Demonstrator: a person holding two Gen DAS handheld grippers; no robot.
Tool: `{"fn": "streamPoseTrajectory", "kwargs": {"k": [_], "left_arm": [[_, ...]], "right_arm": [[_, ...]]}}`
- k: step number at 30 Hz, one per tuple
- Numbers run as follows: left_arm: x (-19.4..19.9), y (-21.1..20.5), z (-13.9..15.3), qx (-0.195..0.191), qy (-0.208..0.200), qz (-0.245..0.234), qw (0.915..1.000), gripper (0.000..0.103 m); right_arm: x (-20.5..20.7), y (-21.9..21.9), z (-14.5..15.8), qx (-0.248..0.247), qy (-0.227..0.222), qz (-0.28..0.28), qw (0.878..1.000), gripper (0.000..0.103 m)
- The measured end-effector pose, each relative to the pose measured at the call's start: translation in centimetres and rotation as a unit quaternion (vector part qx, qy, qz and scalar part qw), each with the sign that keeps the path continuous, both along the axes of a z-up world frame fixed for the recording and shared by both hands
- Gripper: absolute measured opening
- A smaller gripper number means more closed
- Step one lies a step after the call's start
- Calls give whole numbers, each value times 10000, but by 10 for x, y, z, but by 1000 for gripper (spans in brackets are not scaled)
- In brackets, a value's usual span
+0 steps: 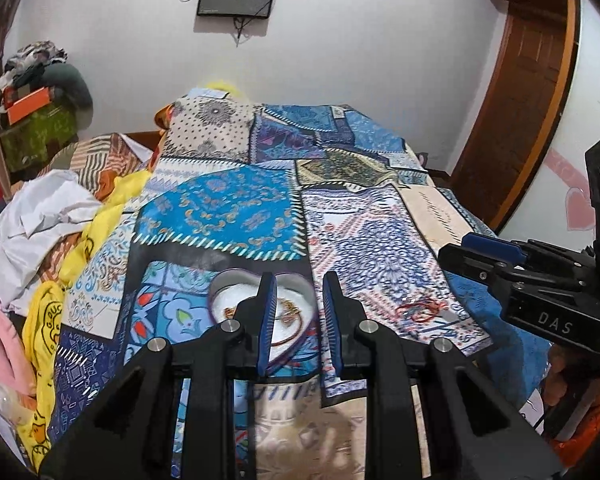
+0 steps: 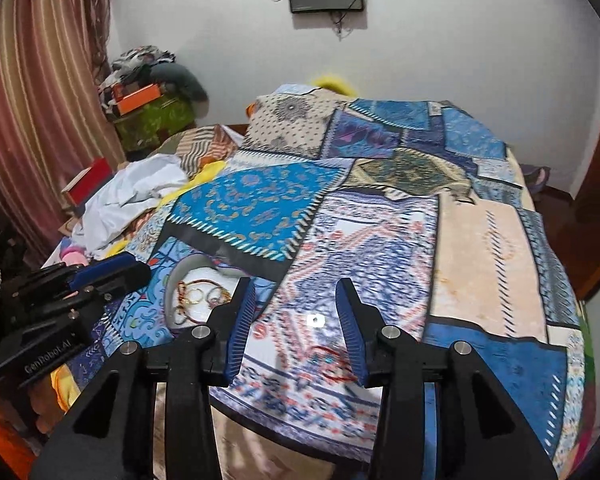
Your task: Organize jewelry
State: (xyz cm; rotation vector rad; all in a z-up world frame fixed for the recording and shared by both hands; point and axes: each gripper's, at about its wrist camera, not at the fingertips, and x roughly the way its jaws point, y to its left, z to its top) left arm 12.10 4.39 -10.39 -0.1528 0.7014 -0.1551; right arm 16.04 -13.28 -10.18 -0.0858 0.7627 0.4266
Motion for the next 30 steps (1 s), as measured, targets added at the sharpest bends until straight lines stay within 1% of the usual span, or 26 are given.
{"fn": "streamPoseTrajectory", "kwargs": {"k": [3,5,10,19,27,28,30], "left_arm": [[3,-12,1,29,11,-96,9999,24],[5,-20,1,47,33,-155,9999,28],[12,-36,-6,54,147,-304,9994,36],[35,-62,-33,148,521,-538,9971,36],[53,-80,-58,266,770,-754,9938,36],[54,-82,-60,285,762,-774,9937,35],[57,-85,-63,306,779,-843,9929,30]], "right_arm": [[-2,-12,2,-23,-39,-134,9999,38],[-4,-22,2,-39,-52,-220,9997,38],[-6,-43,-1,-40,-21,-409,9992,38],[-2,-65,-17,-40,176,-503,9986,38],[6,-73,-36,-57,433,-466,9980,38],[6,-73,-38,-59,452,-458,9979,38],[8,-74,-41,-51,490,-449,9978,38]]}}
